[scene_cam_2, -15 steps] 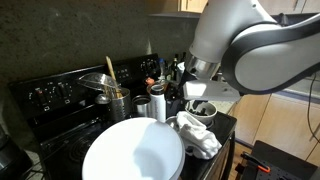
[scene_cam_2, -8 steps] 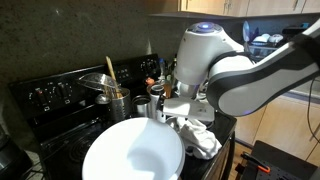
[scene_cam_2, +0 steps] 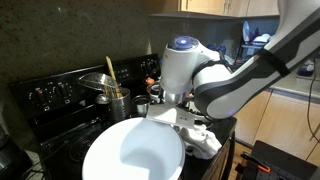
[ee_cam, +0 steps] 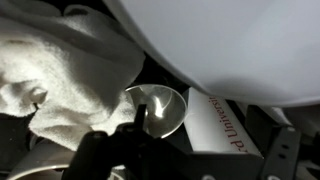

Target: Put the wooden spoon in the utensil holder

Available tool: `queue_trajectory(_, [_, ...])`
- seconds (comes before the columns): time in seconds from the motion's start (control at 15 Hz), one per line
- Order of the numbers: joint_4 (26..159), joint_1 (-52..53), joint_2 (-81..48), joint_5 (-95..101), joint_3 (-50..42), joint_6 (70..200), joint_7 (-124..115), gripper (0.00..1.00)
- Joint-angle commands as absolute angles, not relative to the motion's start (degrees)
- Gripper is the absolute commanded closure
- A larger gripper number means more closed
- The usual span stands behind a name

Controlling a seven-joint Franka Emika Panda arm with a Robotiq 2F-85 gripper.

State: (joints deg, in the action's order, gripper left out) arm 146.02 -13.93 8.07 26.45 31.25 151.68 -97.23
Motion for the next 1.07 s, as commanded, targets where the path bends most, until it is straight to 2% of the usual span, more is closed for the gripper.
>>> queue_trajectory(0.0, [143.45,-15.39,2.53,28.43,31.39,153.41,-102.04,0.0])
queue_trajectory(1.0, [144.82,-16.94,-8.18,16.24,28.87,163.7,-100.51,0.0])
